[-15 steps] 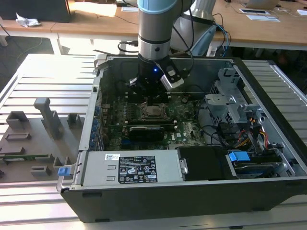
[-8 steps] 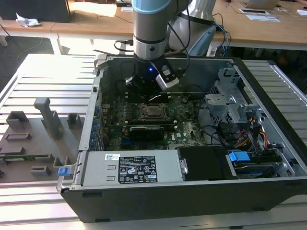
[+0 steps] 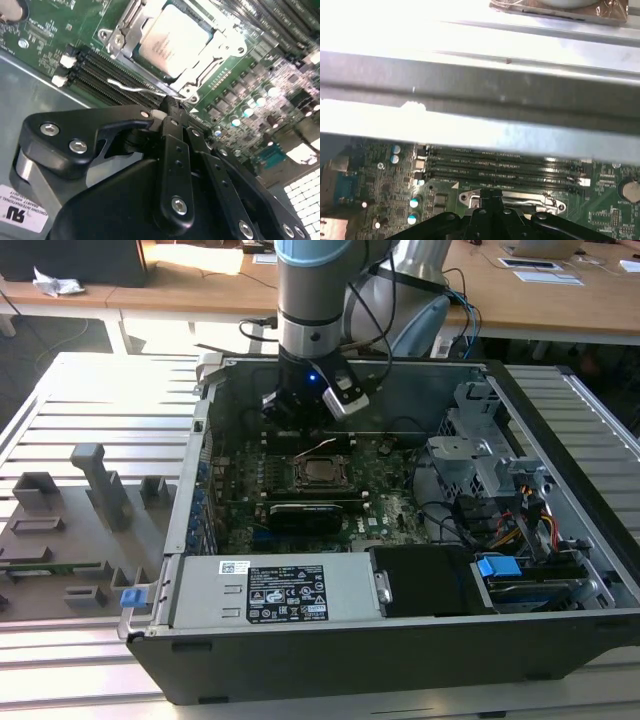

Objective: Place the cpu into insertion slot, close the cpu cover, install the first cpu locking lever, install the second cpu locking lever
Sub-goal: 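Install the first cpu locking lever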

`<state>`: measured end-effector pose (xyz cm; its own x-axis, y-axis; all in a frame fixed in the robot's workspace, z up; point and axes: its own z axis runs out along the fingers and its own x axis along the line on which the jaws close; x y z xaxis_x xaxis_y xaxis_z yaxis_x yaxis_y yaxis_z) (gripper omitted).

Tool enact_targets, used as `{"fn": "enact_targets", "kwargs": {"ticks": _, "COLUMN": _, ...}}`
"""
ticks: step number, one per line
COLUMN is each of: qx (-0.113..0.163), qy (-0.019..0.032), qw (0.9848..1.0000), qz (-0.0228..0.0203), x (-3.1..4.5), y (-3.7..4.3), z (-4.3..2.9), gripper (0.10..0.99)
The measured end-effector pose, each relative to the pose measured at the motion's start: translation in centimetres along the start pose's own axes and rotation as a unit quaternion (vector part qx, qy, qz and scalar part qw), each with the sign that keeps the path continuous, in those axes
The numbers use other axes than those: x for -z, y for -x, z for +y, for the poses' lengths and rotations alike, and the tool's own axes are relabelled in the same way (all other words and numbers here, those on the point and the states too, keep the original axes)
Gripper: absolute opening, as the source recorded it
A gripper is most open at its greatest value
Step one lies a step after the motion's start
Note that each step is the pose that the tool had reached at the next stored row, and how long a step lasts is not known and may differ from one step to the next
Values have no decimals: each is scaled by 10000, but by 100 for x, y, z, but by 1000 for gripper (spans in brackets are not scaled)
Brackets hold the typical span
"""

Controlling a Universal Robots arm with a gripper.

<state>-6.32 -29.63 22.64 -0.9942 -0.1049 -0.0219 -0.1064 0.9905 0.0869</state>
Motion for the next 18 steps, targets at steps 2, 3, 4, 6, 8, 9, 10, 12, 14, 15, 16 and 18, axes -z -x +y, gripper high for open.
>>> {"fn": "enact_targets", "kwargs": {"ticks": 2, "qx": 1, "qy": -3, "qw": 10000, "qz": 0, "x": -9, "y": 2, "z": 5, "gripper": 106}}
{"fn": "enact_targets", "kwargs": {"ticks": 3, "qx": 1, "qy": -4, "qw": 10000, "qz": 0, "x": -15, "y": 10, "z": 9, "gripper": 106}}
{"fn": "enact_targets", "kwargs": {"ticks": 4, "qx": 0, "qy": -4, "qw": 10000, "qz": 0, "x": -20, "y": 17, "z": 12, "gripper": 106}}
{"fn": "enact_targets", "kwargs": {"ticks": 6, "qx": 1, "qy": -5, "qw": 10000, "qz": 0, "x": -31, "y": 38, "z": 20, "gripper": 106}}
{"fn": "enact_targets", "kwargs": {"ticks": 8, "qx": 1, "qy": -5, "qw": 10000, "qz": 1, "x": -38, "y": 56, "z": 23, "gripper": 106}}
{"fn": "enact_targets", "kwargs": {"ticks": 9, "qx": 0, "qy": -5, "qw": 10000, "qz": 1, "x": -45, "y": 74, "z": 26, "gripper": 106}}
{"fn": "enact_targets", "kwargs": {"ticks": 10, "qx": 0, "qy": -5, "qw": 10000, "qz": 1, "x": -50, "y": 86, "z": 27, "gripper": 106}}
{"fn": "enact_targets", "kwargs": {"ticks": 12, "qx": 0, "qy": -5, "qw": 10000, "qz": 1, "x": -57, "y": 107, "z": 28, "gripper": 106}}
{"fn": "enact_targets", "kwargs": {"ticks": 14, "qx": 0, "qy": -6, "qw": 10000, "qz": 2, "x": -67, "y": 141, "z": 27, "gripper": 106}}
{"fn": "enact_targets", "kwargs": {"ticks": 15, "qx": 0, "qy": -6, "qw": 10000, "qz": 2, "x": -70, "y": 152, "z": 27, "gripper": 106}}
{"fn": "enact_targets", "kwargs": {"ticks": 16, "qx": 1, "qy": -7, "qw": 10000, "qz": 3, "x": -74, "y": 170, "z": 27, "gripper": 106}}
{"fn": "enact_targets", "kwargs": {"ticks": 18, "qx": -1, "qy": -10, "qw": 10000, "qz": 5, "x": -85, "y": 212, "z": 28, "gripper": 106}}
